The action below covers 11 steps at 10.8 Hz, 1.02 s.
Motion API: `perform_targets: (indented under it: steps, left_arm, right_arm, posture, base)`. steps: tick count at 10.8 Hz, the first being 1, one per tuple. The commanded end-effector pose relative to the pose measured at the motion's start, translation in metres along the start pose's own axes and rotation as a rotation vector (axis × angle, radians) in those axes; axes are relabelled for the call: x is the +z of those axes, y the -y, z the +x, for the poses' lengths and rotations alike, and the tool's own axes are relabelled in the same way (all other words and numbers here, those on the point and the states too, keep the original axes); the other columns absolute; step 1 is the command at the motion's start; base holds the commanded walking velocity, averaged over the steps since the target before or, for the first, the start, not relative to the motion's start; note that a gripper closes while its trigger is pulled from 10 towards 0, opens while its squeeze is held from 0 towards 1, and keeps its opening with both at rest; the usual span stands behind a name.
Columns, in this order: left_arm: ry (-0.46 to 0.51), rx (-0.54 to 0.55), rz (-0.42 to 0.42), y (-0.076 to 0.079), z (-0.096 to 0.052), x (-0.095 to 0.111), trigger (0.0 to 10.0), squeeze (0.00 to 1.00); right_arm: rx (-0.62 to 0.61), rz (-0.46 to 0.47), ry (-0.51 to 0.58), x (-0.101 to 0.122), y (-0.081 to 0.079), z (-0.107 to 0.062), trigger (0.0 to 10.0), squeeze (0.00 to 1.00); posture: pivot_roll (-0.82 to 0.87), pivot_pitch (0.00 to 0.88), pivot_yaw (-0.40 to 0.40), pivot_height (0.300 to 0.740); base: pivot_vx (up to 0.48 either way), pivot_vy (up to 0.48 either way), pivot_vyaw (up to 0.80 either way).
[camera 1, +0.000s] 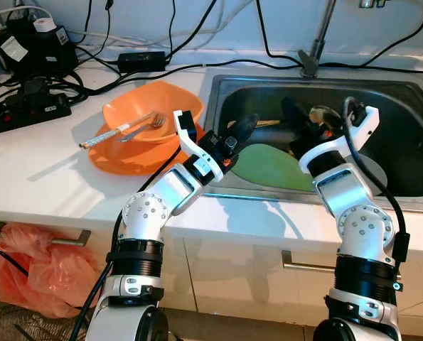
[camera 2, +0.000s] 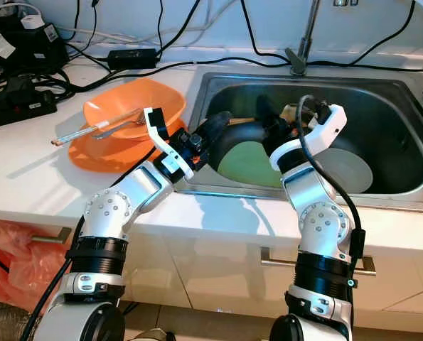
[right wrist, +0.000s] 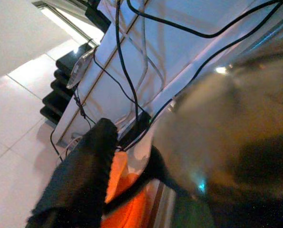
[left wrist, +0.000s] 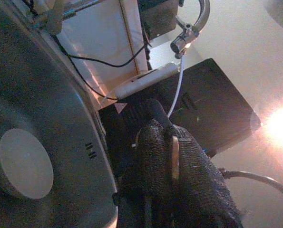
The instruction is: Kitchen organization
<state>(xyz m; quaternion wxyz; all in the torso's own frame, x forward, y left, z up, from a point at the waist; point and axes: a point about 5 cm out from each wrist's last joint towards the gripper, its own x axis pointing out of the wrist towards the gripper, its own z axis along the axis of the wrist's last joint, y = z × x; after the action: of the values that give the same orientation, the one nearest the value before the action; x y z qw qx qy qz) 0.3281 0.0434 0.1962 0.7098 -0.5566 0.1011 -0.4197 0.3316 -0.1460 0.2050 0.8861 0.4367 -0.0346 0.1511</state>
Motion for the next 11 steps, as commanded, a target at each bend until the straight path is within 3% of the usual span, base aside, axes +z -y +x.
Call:
perform_targets:
  steps: [1, 10, 11]
  left_arm:
    - [-0.008, -0.090, -0.106, 0.012, 0.013, -0.027, 0.0, 0.00]
    - [-0.035, -0.045, -0.114, 0.005, 0.013, -0.033, 0.0, 0.00]
    - [-0.031, -0.023, -0.104, 0.001, 0.013, -0.032, 0.0, 0.36]
  right_arm:
    - [0.004, 0.024, 0.012, 0.003, -0.003, 0.003, 0.0, 0.00]
    - [-0.042, 0.070, 0.041, 0.008, 0.003, 0.004, 0.0, 0.00]
    - [-0.042, 0.069, 0.040, 0.009, 0.003, 0.004, 0.0, 0.00]
  posture:
    - [0.04, 0.055, 0.051, 0.740]
    - [0.03, 0.056, 0.049, 0.740]
    - [0.03, 0.056, 0.048, 0.740]
  base:
    - [0.000, 0.000, 0.00]
    - [0.000, 0.000, 0.00]
    - [0.000, 0.000, 0.00]
